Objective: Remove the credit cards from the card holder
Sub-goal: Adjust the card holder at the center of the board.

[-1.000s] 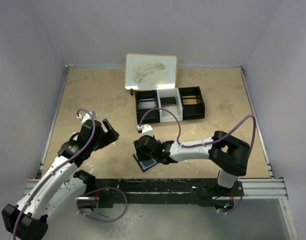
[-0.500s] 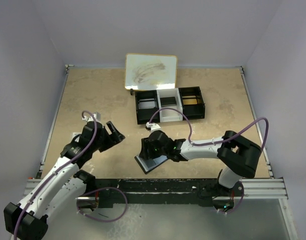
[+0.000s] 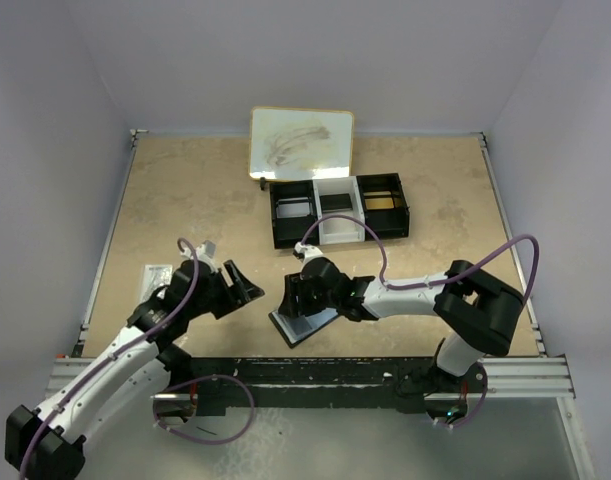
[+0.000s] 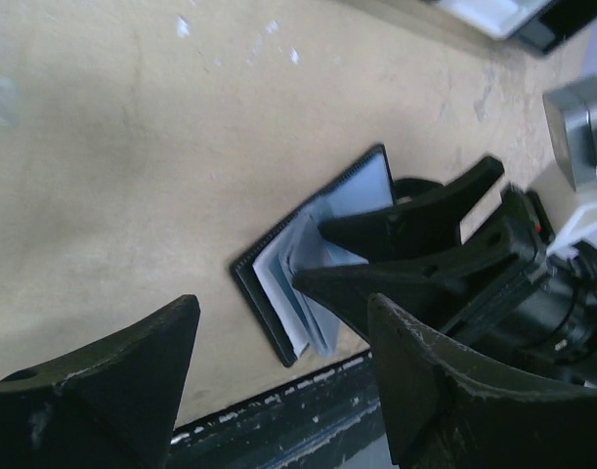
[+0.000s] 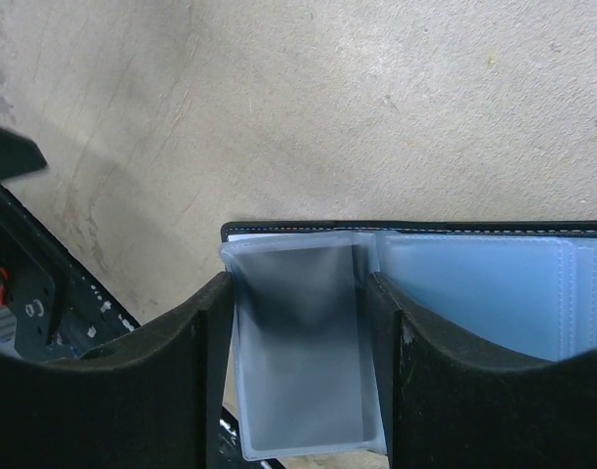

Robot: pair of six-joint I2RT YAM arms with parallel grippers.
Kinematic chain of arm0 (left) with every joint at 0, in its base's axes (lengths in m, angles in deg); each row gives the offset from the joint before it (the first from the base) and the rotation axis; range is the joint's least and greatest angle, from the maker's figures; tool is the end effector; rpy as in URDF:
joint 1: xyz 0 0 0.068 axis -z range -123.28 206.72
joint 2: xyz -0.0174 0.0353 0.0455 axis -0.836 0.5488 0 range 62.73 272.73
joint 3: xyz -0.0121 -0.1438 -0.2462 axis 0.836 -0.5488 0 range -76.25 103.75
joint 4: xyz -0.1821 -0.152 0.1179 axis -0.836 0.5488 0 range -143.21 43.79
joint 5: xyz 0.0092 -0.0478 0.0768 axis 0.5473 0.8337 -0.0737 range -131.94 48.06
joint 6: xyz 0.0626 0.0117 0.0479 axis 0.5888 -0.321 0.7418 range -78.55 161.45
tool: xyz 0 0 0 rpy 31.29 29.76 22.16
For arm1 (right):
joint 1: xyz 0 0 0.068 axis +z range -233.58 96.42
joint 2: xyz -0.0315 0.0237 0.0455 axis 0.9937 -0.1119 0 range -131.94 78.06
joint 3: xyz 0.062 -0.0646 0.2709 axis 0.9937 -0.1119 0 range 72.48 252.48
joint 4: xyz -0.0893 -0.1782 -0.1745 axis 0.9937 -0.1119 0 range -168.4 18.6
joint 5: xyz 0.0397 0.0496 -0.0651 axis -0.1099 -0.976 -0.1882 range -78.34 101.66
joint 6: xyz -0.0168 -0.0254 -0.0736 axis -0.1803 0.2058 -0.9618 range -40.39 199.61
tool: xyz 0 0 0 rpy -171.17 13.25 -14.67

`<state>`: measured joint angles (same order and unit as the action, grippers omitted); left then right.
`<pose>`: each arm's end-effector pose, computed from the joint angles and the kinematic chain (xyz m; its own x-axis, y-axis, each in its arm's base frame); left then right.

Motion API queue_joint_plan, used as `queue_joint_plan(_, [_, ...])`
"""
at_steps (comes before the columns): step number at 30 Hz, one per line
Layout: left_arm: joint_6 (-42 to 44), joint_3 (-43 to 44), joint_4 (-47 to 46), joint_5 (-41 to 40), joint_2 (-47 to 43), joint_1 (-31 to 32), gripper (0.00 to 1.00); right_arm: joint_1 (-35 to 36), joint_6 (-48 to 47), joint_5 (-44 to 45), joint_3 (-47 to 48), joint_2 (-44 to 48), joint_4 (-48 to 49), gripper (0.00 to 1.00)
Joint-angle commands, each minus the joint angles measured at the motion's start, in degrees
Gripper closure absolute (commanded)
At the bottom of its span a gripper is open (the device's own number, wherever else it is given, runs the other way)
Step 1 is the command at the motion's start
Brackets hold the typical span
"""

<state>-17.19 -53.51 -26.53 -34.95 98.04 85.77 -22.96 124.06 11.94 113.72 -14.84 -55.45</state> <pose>0.1356 -0.0849 0.1881 -0.7697 -0.5419 -0.3374 -0.1785 0.6901 -0.7014 0.1726 0.3058 0.1489 -0.8133 -0.0173 -0.5816 -0.4201 0.7090 0.5664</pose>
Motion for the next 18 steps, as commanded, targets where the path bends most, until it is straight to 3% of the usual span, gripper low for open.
queue_joint_plan(1, [-4.78,-2.12,-10.04,0.28,1.82,8.28,0.33,-0.22,0.66,-0.98,-1.77,-0.70,-2.32,0.45])
queue_joint_plan(7, [-8.62,-0.12,-15.64,-12.13,8.04,23.08,0.39,-0.33,0.38,-1.24,-0.89,-1.66,-2.88,0.45])
queue_joint_plan(18, [-13.02,-2.25,-19.26,-13.13,6.46,24.44,0.41,-0.32,0.22,-2.55,-0.35,-2.84,-2.15,0.44])
